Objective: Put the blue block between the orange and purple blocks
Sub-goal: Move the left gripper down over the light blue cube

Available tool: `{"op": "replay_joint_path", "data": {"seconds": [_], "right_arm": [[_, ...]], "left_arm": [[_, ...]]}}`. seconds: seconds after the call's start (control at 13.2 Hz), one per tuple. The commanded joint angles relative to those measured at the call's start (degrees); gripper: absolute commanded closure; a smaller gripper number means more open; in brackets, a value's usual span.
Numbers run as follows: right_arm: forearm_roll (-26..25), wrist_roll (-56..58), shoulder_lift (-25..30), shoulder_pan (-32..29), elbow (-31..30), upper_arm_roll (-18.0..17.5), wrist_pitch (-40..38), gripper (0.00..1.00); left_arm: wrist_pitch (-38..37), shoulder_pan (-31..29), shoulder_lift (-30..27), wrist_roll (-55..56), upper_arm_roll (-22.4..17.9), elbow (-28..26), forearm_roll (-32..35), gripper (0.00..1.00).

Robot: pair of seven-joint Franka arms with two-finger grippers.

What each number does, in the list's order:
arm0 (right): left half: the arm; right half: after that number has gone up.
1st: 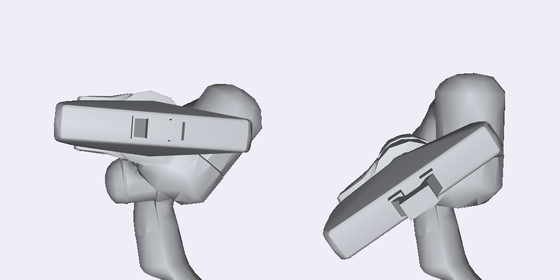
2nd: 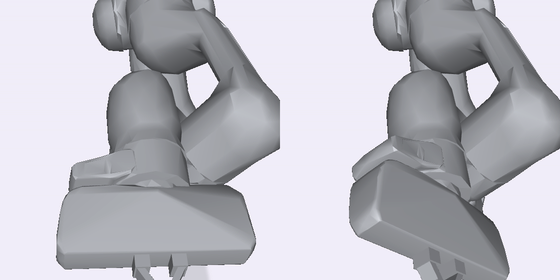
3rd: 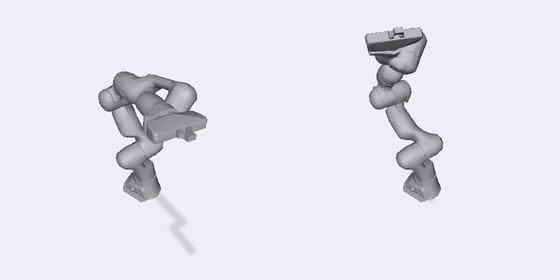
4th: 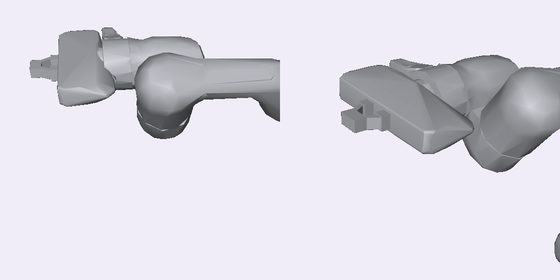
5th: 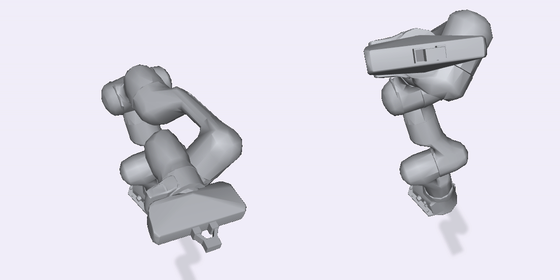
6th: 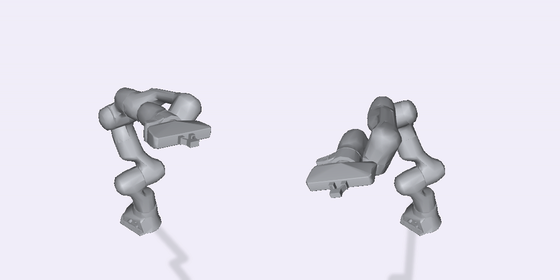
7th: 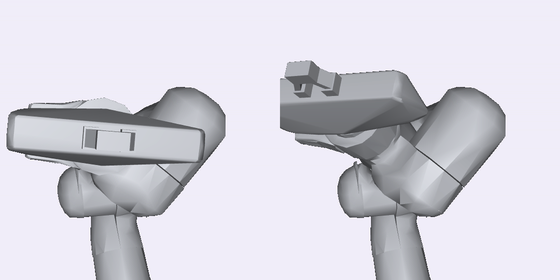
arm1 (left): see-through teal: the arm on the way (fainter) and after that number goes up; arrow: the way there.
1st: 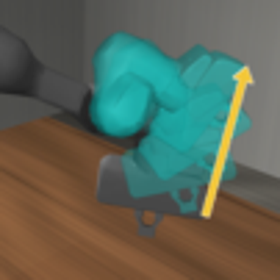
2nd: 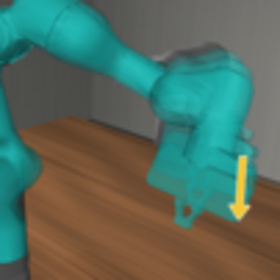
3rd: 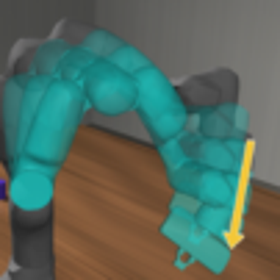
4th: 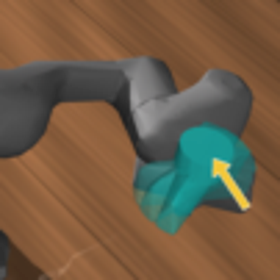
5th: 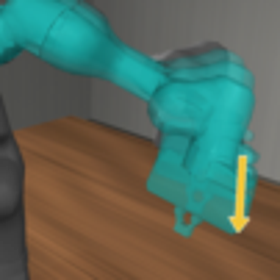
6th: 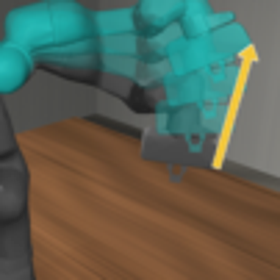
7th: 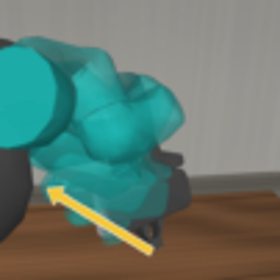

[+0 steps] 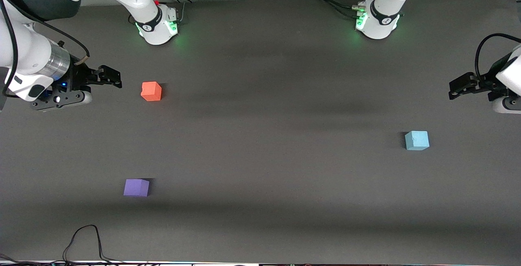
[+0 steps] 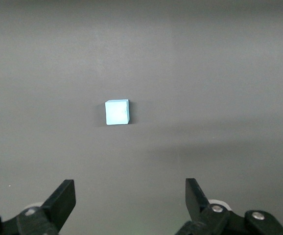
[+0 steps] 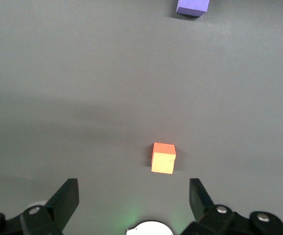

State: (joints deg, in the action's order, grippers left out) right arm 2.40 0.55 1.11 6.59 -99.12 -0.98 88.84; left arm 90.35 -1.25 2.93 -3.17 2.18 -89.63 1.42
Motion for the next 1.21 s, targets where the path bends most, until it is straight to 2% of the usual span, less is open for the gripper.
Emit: {"op": "replay_joint_path", "data": {"seconds": [0.0,0.45,0.68,0.91,1.14], "right_arm": [[0.1,0.0,0.2,0.6,0.3,0.5,-0.7,0.00],[0.1,0.0,0.3,0.6,0.3,0.5,-0.8,0.00],[0.1,0.0,0.3,0.6,0.3,0.5,-0.8,0.00],[0.1,0.0,0.3,0.6,0.3,0.5,-0.8,0.00],[0.1,0.0,0.3,0.6,0.3,0.5,-0.8,0.00]], "left_arm": [[-0.7,0.5,-1.3,0.6,-0.5,-1.0,-0.5,0.00],[-2.2,-0.2,-1.7,-0.2,-0.9,-1.2,-0.3,0.00],[-1.7,-3.4,-2.6,-5.3,-1.6,-2.8,0.2,0.00],[3.8,-5.3,-3.3,-6.3,-1.6,-7.7,0.3,0.00],[11.9,-5.4,-4.4,-6.4,-1.6,-16.8,0.3,0.00]]}}
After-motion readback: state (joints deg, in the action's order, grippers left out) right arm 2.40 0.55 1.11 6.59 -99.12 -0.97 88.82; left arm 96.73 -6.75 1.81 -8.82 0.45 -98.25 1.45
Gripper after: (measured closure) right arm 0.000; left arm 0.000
